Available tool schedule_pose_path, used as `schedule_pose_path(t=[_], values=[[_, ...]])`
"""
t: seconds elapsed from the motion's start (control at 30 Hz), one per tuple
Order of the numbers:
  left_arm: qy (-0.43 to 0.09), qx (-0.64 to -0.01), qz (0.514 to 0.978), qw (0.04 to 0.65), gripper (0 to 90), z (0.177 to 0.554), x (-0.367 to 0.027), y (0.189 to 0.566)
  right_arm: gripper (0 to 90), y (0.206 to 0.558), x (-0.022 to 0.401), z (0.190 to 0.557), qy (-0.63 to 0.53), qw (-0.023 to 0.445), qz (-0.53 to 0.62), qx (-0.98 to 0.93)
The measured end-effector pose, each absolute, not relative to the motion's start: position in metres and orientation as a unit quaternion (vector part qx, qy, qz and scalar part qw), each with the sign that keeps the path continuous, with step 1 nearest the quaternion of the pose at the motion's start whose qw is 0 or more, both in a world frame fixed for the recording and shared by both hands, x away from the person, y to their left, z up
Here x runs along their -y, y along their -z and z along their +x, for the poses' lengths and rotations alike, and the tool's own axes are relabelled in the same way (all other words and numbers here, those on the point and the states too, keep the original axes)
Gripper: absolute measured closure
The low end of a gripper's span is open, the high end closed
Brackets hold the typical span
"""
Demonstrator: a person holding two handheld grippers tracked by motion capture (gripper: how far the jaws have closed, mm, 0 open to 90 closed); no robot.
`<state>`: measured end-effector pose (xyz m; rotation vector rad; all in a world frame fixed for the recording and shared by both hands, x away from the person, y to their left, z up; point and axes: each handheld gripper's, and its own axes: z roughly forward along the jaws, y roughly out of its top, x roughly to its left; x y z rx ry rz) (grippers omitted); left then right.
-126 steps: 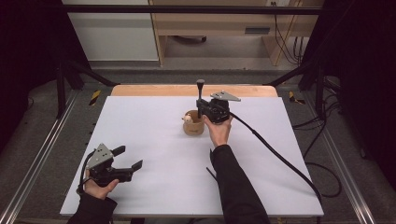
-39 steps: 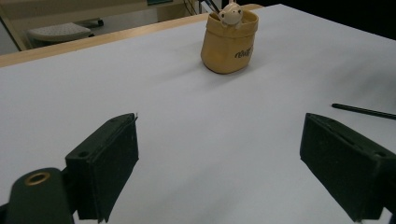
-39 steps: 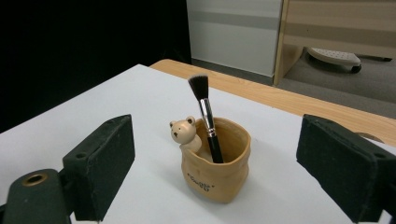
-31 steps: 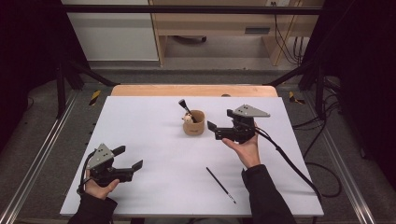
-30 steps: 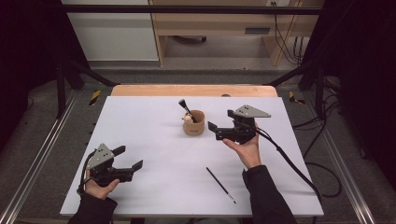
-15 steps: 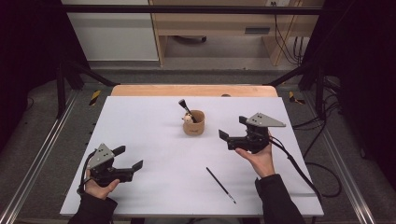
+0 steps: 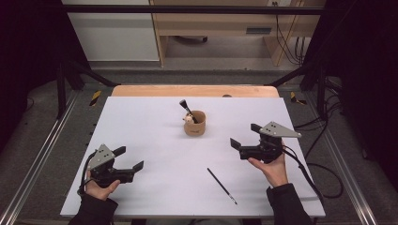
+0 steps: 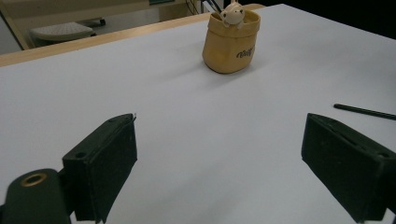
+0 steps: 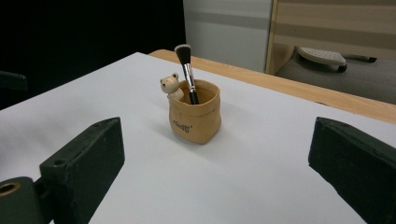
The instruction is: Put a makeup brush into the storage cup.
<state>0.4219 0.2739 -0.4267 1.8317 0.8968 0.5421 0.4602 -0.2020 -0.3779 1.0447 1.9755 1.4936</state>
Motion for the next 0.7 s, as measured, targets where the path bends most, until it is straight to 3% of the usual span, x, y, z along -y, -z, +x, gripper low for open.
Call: schedule_pose_path(t=[0.7], values=[[-0.228,-0.372,0.749,0.499,9.5,0.421,-0.276,0.425,3.9,0.404,0.235,0.427,-0.541,0.237,0.397,-0.703]])
